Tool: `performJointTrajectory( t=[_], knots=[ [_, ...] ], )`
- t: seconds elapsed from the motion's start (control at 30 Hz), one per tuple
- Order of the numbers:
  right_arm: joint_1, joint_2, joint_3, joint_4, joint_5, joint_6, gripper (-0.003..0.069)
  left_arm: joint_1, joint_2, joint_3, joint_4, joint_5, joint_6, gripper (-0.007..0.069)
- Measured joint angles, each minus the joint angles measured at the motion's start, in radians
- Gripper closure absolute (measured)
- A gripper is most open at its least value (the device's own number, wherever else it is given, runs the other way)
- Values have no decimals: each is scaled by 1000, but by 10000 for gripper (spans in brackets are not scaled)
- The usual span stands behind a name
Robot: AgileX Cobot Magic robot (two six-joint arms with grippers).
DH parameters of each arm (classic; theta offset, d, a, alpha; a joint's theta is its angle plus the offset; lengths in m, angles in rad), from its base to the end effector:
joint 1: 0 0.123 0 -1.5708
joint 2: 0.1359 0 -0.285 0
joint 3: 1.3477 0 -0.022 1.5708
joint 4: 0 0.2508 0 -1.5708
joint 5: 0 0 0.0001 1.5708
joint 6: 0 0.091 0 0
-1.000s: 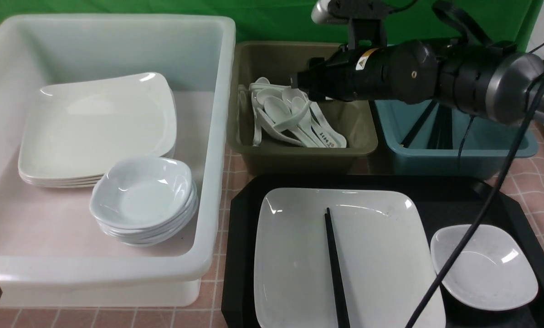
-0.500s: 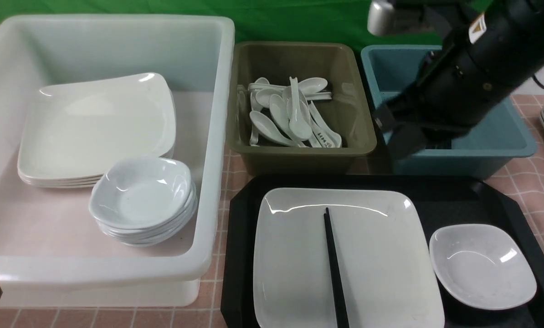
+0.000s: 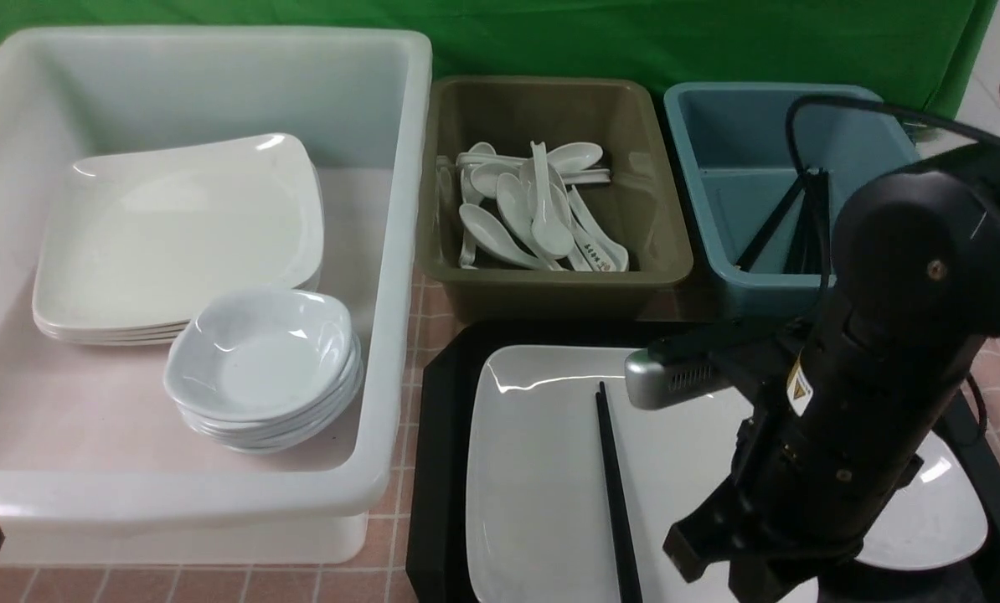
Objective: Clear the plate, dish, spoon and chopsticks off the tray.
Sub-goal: Use the right arm to grab a pair of chopsticks from the plate
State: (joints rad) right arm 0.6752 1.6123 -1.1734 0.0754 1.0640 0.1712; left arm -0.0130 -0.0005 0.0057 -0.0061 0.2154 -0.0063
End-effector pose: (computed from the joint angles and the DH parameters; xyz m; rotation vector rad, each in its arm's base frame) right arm 0.2362 0.1968 0.2481 -0.7075 2.9385 0.1912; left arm 0.0559 -0.0008 0.1917 0.0016 1.7042 -0.0199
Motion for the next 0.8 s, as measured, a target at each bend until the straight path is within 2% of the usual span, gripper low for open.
performJointTrajectory(
  t=[0.2, 0.4, 0.57, 0.6, 0.7, 0.8],
  knots=[
    [18, 0, 6, 0, -38, 51, 550, 0, 0, 0, 0, 0, 0, 603],
    [18, 0, 6, -10, -51, 74, 455, 0, 0, 0, 0, 0, 0, 603],
    [18, 0, 6, -120, -6, 90, 347, 0, 0, 0, 0, 0, 0, 603],
    [18, 0, 6, -196, 60, 113, 321, 0, 0, 0, 0, 0, 0, 603],
    [18, -9, 13, -284, 63, 117, 315, 0, 0, 0, 0, 0, 0, 603],
    [18, -23, 16, -300, 63, 97, 340, 0, 0, 0, 0, 0, 0, 603]
  ],
)
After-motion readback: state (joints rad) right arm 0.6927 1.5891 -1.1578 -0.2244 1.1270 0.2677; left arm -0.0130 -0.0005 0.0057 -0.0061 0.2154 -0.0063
